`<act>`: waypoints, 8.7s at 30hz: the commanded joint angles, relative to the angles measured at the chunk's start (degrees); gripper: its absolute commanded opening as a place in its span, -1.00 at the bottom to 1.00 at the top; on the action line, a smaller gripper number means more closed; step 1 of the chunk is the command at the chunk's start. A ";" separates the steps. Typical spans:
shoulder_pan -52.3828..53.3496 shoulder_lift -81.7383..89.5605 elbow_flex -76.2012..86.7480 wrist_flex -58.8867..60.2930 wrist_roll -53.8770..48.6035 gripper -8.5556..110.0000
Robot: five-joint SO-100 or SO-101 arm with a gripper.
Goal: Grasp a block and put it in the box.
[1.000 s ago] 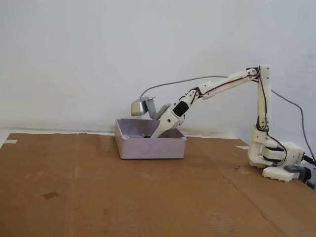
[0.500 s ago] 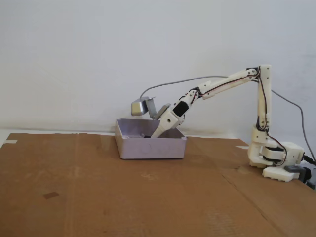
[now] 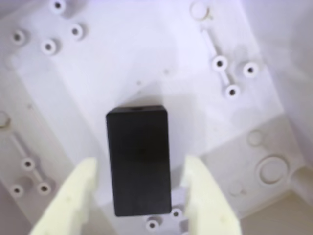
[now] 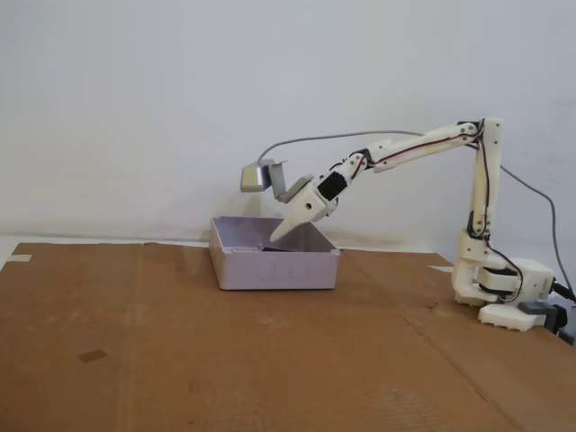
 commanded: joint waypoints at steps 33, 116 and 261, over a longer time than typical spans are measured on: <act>-11.25 26.46 -2.20 -1.85 -0.18 -0.53; -22.41 91.41 49.13 17.14 -0.53 -0.85; -26.19 114.17 74.00 63.54 -0.44 -0.85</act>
